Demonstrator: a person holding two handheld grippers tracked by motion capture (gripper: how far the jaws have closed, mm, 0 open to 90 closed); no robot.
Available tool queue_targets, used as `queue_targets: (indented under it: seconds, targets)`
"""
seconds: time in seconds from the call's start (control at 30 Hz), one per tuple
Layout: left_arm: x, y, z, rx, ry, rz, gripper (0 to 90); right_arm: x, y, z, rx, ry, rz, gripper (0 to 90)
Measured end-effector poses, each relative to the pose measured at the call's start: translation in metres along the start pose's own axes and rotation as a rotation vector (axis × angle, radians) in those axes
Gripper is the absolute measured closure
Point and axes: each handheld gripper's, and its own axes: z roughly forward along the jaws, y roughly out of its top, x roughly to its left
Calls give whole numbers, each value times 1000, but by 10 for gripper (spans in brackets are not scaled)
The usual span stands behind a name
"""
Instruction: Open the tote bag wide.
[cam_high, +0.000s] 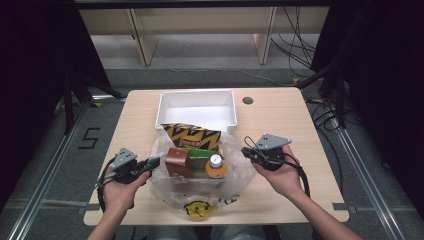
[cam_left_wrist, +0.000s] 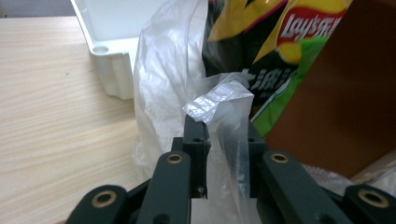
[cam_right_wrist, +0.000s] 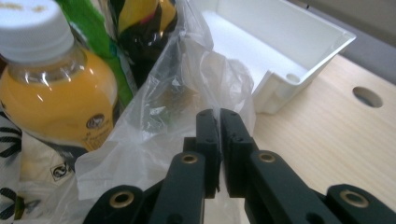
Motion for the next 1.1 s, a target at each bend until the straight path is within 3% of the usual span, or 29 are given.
queue_targets:
  seconds: [0.07,0.23,0.3,0.33,0.43,0.53,0.73,1.1]
  targets:
    - [1,-3,3,13,-2,8,782,-1,-1,1,5,-4,-5,879]
    - [0,-12,10,40,12,-31,785,-7,-10,10,48,-14,-6,890]
    - [2,-15,13,54,10,-23,787,-7,-11,12,57,-16,4,891]
    - [1,-17,13,64,15,-46,789,-9,-13,13,63,-14,0,893]
    - [1,-21,16,85,21,-67,798,-10,-17,16,83,-17,6,898]
    - [3,-23,18,95,26,-45,807,-11,-22,20,100,-16,1,899]
    - [5,-30,20,118,40,-97,811,-10,-28,24,127,2,2,900]
    - [9,-35,20,126,53,-91,812,-5,-32,24,132,3,7,900]
